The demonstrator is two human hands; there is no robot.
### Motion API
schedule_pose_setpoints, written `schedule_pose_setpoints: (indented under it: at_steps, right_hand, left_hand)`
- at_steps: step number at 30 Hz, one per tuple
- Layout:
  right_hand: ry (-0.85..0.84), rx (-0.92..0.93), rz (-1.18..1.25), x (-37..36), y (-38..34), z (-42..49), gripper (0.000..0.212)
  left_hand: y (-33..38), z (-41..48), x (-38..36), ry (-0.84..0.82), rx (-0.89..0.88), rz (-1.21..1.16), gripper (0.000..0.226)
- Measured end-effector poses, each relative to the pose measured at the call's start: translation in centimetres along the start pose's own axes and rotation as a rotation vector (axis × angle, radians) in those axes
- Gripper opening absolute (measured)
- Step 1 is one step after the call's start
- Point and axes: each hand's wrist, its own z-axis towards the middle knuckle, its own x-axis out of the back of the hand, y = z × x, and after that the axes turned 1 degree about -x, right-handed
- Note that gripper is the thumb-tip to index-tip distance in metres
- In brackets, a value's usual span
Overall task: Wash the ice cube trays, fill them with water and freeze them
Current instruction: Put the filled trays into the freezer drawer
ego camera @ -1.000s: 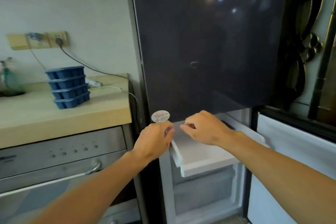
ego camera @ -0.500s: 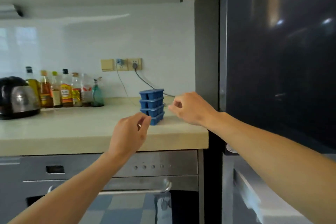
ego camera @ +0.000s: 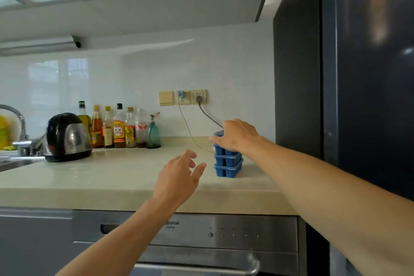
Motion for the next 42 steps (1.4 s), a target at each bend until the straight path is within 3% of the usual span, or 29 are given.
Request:
schedule_pose_setpoints:
  at_steps: [3,11,19,23,26,30,34,38,42]
  right_hand:
    - [0.018,-0.033,-0.058,-1.3,-0.6,0.6,0.061]
    - [0.142,-0.063,0.105,-1.0,1.1,-0.1,0.036]
    - [0.242,-0.02,0.301,1.1,7.0,-5.6,0.03]
    - [0.265,0.005,0.364,2.0,9.9,-9.0,0.046]
    - [0.271,0.031,0.364,2.5,12.0,-10.9,0.04]
    - [0.273,0.059,0.373,3.1,14.1,-12.6,0.023]
    - [0.298,0.074,0.369,3.7,16.3,-14.6,0.018]
    - [0.366,0.059,0.365,4.4,18.6,-17.7,0.042]
    - [0.39,0.065,0.327,4.4,21.8,-21.4,0.048]
  left_hand:
    - [-0.3,-0.1,-0.5,0.002,-0.011,-0.005,0.04]
    - [0.9,0.4,-1.6,0.026,-0.048,-0.026,0.043]
    - [6.7,4.5,-5.1,-0.05,-0.033,-0.073,0.07]
    - [8.3,6.2,-6.6,-0.048,-0.015,-0.011,0.049]
    - [8.3,6.5,-7.0,-0.004,0.01,0.01,0.026]
    - [9.1,5.9,-6.6,0.049,-0.005,-0.018,0.013]
    - [11.4,3.9,-5.6,0.125,-0.045,-0.11,0.015]
    - [15.0,0.6,-5.6,0.189,-0.165,-0.168,0.021]
    - [18.3,-3.0,-6.6,0.202,-0.248,-0.257,0.025]
